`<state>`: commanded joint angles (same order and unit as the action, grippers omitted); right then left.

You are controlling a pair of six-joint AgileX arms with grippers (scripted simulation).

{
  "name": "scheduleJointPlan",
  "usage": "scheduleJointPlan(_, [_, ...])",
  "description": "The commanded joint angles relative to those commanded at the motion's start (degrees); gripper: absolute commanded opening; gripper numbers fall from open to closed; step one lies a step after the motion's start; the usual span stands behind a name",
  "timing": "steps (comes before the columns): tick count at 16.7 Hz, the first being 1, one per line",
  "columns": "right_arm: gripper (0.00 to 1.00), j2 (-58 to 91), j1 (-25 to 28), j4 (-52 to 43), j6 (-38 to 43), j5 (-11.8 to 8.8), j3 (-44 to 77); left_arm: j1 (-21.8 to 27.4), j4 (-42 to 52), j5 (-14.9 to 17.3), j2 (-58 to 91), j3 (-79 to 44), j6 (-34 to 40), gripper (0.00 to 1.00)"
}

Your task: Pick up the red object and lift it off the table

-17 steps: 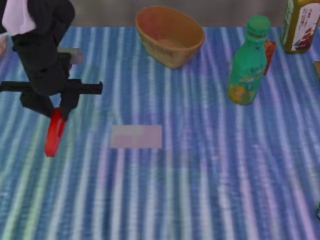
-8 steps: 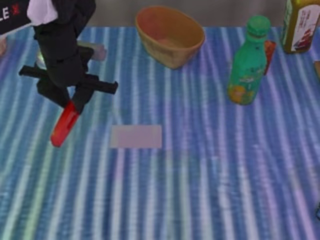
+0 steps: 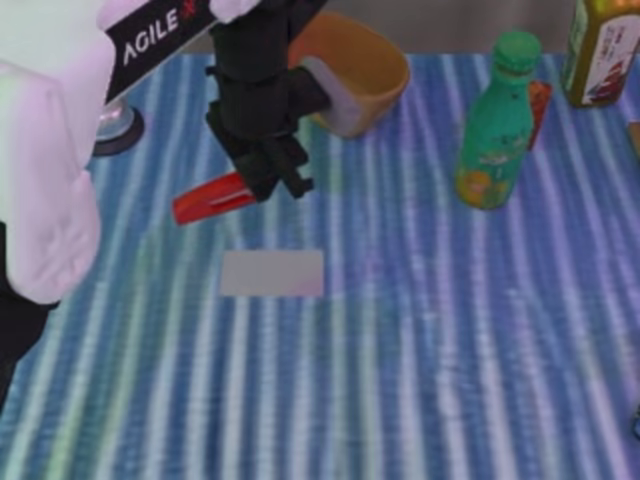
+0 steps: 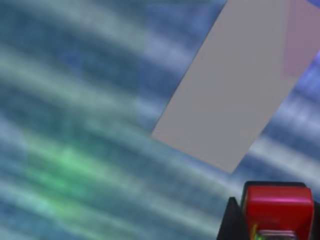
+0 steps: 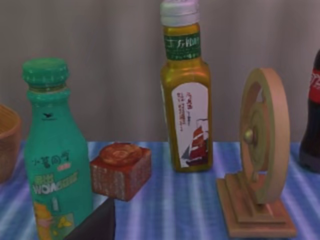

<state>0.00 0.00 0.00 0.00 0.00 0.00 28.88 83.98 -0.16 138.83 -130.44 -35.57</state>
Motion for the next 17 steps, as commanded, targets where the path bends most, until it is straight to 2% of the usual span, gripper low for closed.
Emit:
scheduleJointPlan(3, [1.00, 0.00, 0.00, 0.00, 0.00, 0.00, 0.00, 3.82, 4.50, -0.09, 4.72, -9.99, -11.25, 0.00])
scheduleJointPlan(6, [1.00, 0.00, 0.00, 0.00, 0.00, 0.00, 0.00, 6.13, 6.92, -0.21, 7.17, -15.84, -17.08, 0.00])
scheduleJointPlan(13, [1.00, 0.00, 0.00, 0.00, 0.00, 0.00, 0.00, 6.17, 6.25, -0.28, 7.03, -15.73, -18.02, 0.00])
scheduleJointPlan(17, [1.00, 0.00, 0.00, 0.00, 0.00, 0.00, 0.00, 5.37, -1.45, -0.31, 5.27, -6.72, -18.55, 0.00])
